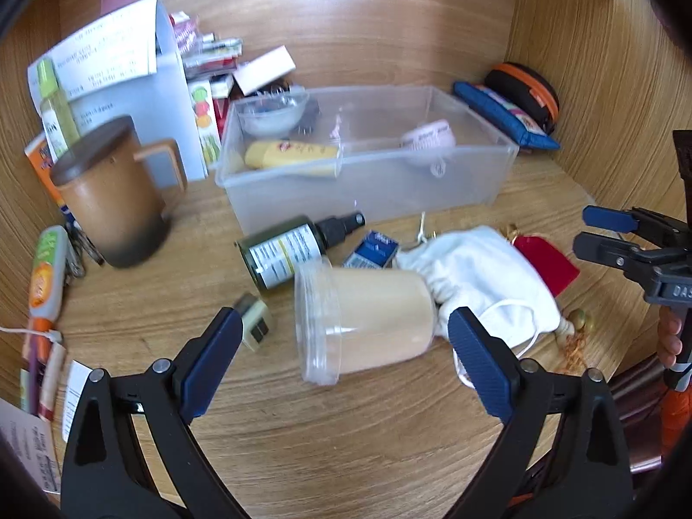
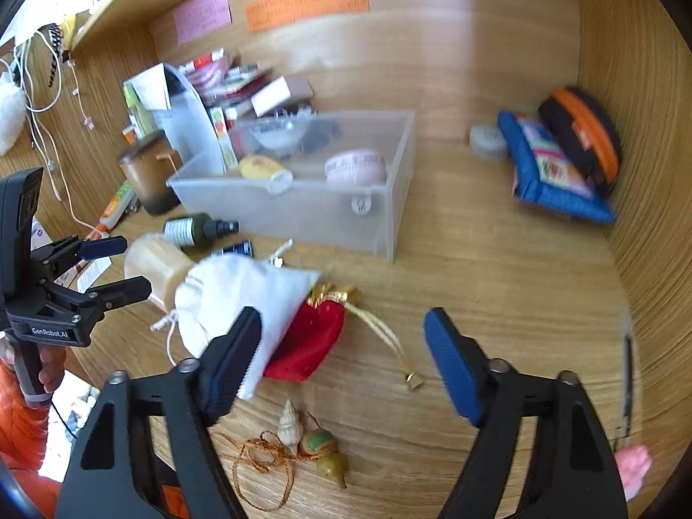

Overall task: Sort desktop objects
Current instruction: 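Grasp the beige jar with the left tool while the right tool grasps the red velvet bag, then carry the jar and red bag into the clear box and open both tools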

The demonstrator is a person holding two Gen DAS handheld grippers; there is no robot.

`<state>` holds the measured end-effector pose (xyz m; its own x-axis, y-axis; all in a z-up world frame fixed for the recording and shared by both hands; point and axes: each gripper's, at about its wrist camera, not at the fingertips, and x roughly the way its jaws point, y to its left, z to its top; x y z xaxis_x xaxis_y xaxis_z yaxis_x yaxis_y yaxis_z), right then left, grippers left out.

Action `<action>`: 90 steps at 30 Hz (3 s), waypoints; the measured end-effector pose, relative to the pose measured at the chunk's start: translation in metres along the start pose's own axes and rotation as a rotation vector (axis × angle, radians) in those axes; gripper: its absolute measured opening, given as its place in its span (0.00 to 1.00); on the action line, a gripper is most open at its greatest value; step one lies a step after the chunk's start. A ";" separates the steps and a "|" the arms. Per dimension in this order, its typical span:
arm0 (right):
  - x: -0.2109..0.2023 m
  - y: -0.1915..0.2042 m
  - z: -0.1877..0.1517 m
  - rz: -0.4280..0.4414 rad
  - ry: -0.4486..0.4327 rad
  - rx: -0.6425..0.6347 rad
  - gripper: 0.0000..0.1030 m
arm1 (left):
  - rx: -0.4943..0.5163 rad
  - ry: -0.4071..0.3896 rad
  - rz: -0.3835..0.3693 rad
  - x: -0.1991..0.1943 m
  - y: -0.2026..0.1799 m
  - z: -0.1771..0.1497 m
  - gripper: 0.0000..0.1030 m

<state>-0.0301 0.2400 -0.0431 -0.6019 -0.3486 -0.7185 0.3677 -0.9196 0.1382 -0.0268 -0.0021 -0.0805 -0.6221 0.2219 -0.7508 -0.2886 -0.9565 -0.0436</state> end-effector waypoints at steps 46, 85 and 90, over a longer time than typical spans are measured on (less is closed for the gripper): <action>0.001 -0.002 0.019 -0.031 -0.033 -0.046 0.07 | -0.082 -0.035 -0.039 0.014 0.003 0.011 0.64; -0.029 0.030 0.116 -0.001 -0.204 -0.134 0.07 | -0.079 -0.187 -0.006 -0.028 0.051 0.110 0.64; -0.012 0.035 0.132 0.018 -0.192 -0.145 0.07 | -0.084 -0.165 -0.005 -0.010 0.060 0.122 0.64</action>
<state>-0.1039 0.1879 0.0600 -0.7130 -0.4051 -0.5723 0.4689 -0.8823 0.0404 -0.1266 -0.0388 0.0044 -0.7334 0.2485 -0.6328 -0.2348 -0.9661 -0.1073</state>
